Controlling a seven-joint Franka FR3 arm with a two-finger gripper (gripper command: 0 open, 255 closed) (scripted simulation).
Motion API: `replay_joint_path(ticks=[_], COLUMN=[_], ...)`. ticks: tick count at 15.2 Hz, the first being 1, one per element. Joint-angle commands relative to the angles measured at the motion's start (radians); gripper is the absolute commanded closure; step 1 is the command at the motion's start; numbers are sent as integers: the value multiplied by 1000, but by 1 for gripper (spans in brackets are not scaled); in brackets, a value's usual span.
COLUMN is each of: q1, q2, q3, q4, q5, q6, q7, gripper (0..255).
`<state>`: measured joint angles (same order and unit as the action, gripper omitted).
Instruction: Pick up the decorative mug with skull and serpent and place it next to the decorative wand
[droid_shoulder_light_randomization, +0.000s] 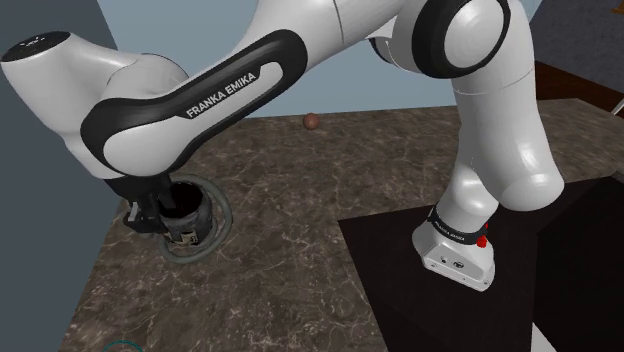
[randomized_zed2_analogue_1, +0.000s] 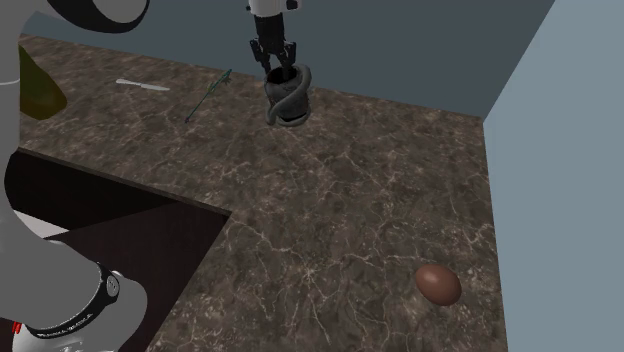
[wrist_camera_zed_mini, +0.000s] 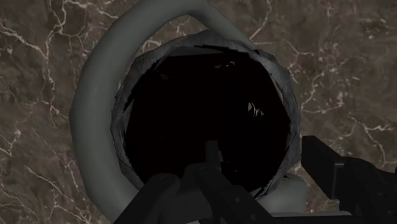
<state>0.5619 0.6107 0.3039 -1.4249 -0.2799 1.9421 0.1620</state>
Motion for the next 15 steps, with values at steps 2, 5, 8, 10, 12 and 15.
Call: replay_joint_path(ticks=[2, 5, 8, 10, 12, 15], q1=[0, 0, 0, 5, 11, 11], q2=[-1, -1, -1, -17, -26, -26], q3=[0, 0, 0, 5, 8, 8], q4=[1, 1, 1, 44, 90, 90], q5=[0, 0, 0, 7, 13, 13], q6=[1, 1, 1, -57, -111, -111], q7=[0, 0, 0, -6, -12, -12], gripper=[255, 0, 0, 0, 0, 0])
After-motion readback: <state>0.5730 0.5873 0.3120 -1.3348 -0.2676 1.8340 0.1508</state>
